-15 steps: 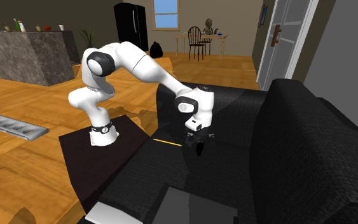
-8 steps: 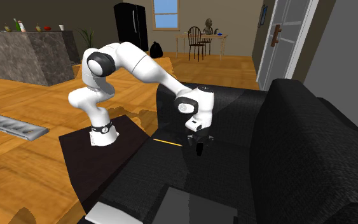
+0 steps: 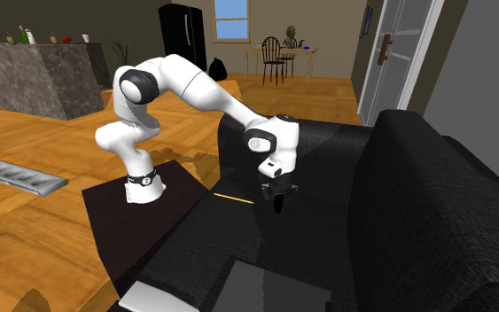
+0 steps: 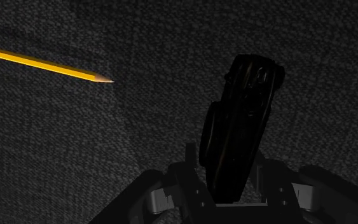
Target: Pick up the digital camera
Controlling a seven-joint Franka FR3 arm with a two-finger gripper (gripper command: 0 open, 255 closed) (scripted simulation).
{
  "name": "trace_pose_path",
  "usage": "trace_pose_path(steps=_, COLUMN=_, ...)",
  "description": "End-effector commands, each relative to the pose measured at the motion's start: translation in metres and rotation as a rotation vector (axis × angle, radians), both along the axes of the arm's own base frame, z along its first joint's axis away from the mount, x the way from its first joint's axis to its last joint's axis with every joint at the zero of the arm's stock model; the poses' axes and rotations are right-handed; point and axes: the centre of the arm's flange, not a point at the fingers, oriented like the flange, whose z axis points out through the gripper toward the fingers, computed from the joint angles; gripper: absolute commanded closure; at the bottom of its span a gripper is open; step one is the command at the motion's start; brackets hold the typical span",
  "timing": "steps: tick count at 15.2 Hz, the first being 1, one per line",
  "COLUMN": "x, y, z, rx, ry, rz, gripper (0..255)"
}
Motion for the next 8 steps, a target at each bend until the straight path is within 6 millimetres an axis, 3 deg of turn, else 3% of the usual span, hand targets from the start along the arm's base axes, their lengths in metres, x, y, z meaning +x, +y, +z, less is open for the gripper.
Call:
trace_pose_path(steps=1, x=-0.001, y=0.000, z=0.010, rx=0.000, ry=0.000, rz=0.000, gripper=255)
trace_pose_path(steps=8, x=-0.001, y=0.000, z=0.047, rx=0.000, ry=0.000, rz=0.000, gripper=255)
